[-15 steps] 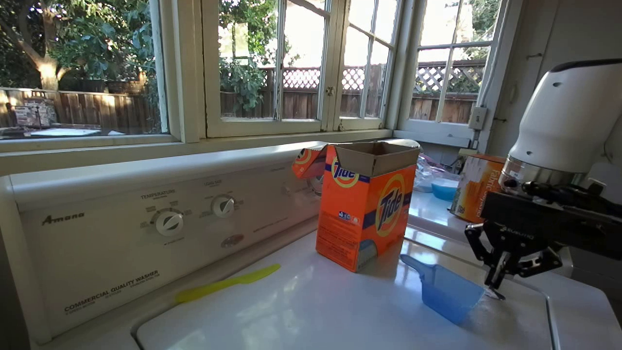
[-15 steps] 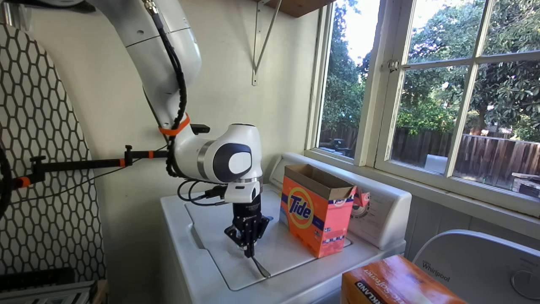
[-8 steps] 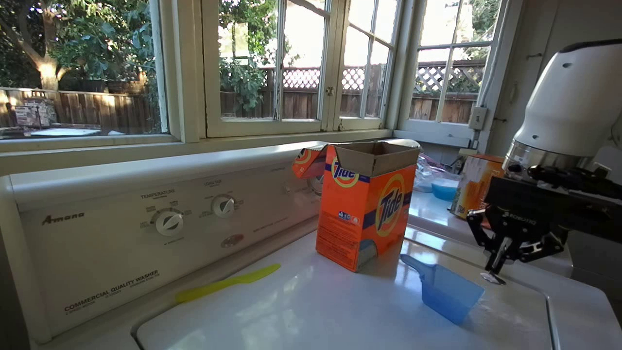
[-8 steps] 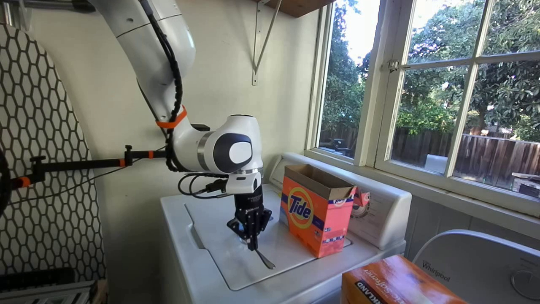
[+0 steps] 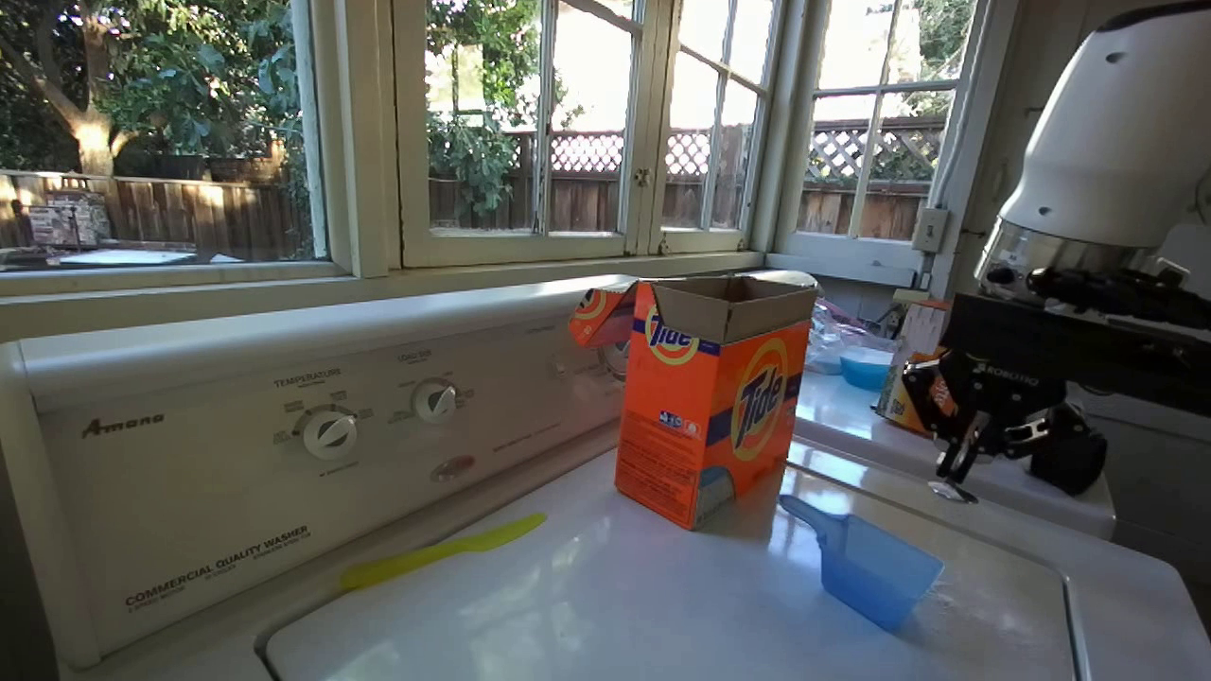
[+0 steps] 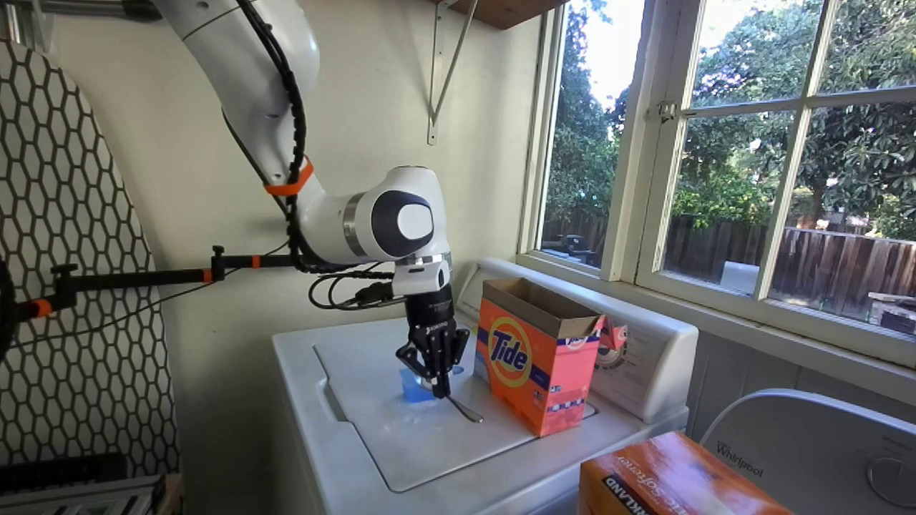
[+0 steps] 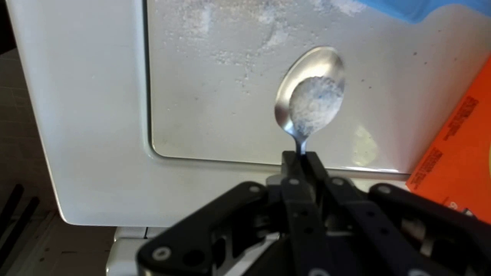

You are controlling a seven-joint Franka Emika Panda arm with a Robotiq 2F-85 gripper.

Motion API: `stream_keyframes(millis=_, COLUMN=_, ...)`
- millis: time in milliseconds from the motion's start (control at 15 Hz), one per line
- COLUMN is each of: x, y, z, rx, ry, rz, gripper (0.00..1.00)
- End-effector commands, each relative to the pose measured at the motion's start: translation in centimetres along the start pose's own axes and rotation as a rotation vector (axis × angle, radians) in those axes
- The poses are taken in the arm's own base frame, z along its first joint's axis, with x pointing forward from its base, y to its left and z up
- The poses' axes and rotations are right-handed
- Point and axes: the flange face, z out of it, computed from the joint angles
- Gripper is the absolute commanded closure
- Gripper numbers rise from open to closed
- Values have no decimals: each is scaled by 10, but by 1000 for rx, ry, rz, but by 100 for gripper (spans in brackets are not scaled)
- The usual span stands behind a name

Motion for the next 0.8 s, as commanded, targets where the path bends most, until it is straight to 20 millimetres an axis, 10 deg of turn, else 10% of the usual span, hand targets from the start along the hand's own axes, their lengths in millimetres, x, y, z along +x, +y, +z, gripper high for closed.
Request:
stream_keyframes(millis=0, x=2, y=-10, z=-17, rx=23, ry=19, rz=19, gripper=98)
stream_keyframes(millis=733, x=13, y=-29, z=-27, rx=69, ry=0, rz=32, gripper=93)
